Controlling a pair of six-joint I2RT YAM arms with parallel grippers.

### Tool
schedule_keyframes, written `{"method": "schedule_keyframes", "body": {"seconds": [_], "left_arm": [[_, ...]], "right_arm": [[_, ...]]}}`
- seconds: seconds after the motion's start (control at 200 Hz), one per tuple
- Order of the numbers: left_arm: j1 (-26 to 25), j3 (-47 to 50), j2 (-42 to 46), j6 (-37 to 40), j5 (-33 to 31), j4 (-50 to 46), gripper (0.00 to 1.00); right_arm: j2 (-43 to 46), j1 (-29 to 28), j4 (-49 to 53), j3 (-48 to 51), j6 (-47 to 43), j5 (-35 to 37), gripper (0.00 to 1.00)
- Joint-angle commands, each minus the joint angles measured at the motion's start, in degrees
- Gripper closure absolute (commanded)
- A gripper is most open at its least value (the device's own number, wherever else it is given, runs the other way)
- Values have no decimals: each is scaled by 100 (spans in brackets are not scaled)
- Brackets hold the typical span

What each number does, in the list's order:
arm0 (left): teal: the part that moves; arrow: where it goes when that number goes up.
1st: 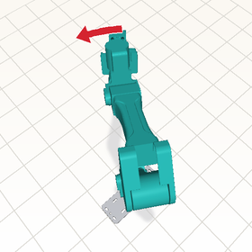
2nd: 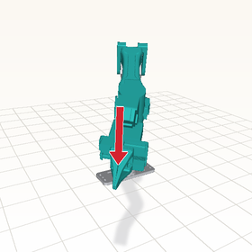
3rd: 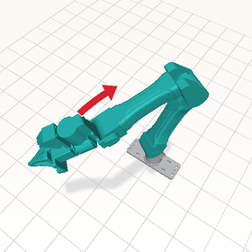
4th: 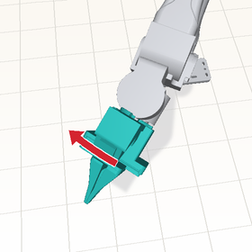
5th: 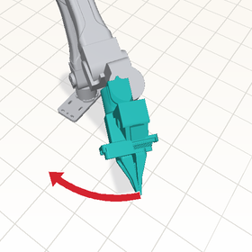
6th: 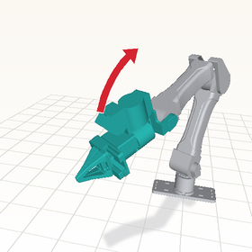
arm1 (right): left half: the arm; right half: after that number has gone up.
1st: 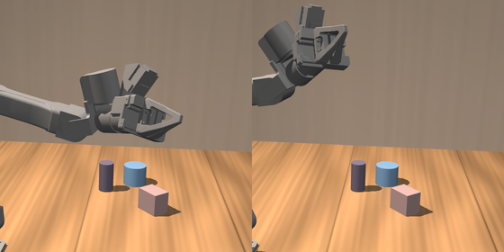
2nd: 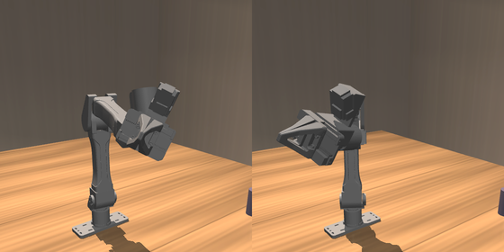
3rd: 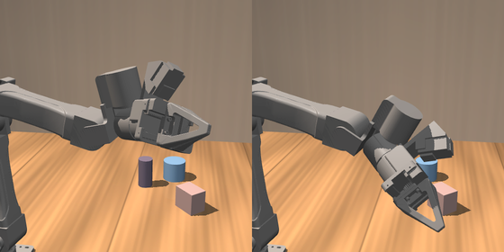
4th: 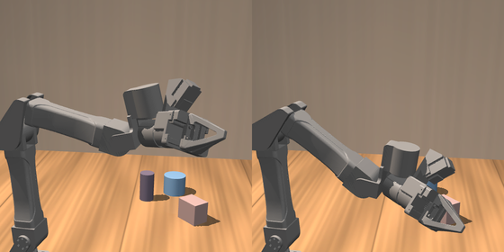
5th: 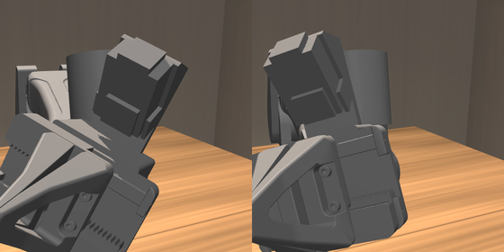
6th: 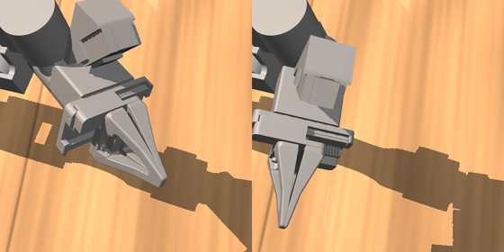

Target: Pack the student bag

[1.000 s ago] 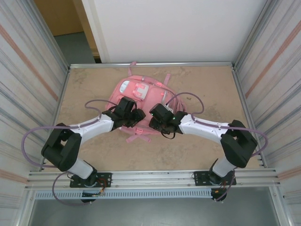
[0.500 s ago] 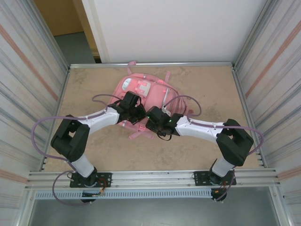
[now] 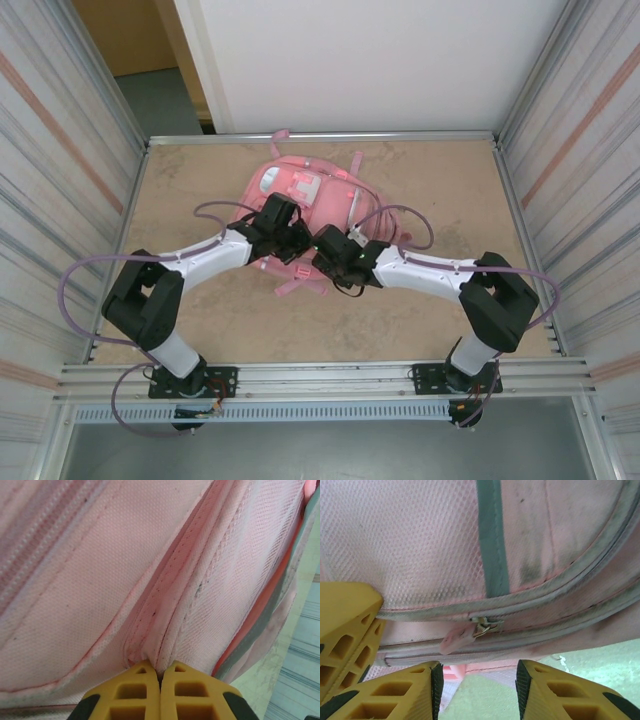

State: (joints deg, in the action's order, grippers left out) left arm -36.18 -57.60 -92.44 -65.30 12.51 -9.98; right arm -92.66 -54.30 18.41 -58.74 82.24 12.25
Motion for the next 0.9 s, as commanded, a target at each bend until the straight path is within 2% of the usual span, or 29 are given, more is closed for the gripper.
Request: {"method": "schedule_keyframes", "body": {"seconds": [0.0, 0.15, 0.246, 0.481, 0.601, 0.747, 0.897], "left_arm": [[-152, -10, 292, -238, 311, 199, 100], [-177, 45, 353, -385, 329, 197, 100], [-178, 53, 385, -380, 317, 198, 100], [-161, 78, 398, -426, 306, 225, 100], [-153, 51, 400, -436, 314, 238, 100], [-93, 49, 436, -352, 282, 109, 100], [14, 139, 455, -291, 315, 98, 100]], "right_arm": [[44, -102, 80, -191, 340, 439, 57], [-251, -73, 81, -296, 52, 1184, 57], [-318, -63, 73, -232, -21, 1538, 62], [-195, 17, -22, 72, 97, 1418, 65], [-139, 10, 41, 95, -2, 1482, 75], [147, -32, 14, 216, -349, 1749, 92], [621, -36, 204, 410, -871, 1872, 100]]}}
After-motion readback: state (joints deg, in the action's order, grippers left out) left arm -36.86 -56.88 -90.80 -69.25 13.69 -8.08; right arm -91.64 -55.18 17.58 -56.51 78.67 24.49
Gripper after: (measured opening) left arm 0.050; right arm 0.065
